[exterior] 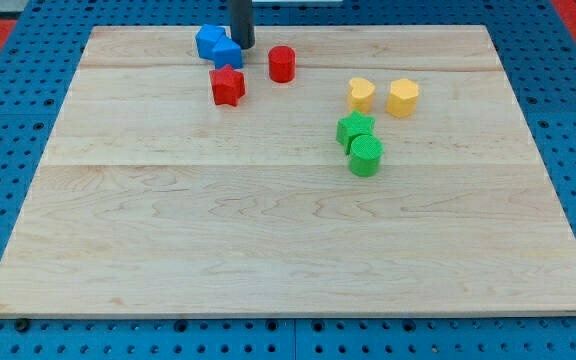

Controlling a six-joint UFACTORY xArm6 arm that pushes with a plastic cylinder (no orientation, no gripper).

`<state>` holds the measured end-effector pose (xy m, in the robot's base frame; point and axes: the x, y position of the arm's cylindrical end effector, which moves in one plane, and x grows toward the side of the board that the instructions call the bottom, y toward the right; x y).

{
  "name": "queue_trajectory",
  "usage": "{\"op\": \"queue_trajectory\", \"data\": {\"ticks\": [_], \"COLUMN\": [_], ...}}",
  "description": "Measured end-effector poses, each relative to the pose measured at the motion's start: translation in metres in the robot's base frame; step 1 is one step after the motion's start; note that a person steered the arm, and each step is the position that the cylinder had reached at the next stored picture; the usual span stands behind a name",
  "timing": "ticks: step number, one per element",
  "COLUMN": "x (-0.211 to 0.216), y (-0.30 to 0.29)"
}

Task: Move the red circle to the left side of the yellow heart

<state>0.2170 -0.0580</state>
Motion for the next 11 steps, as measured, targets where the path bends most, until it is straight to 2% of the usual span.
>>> {"op": "queue_trajectory", "data": {"ticks": [1,3,4,6,8,9,11], "x": [-0.004,0.025,0.056,0.067,0.118,0.116,0.094], "y": [0.03,0.055,0.058,0.101,0.053,0.021,0.112]}}
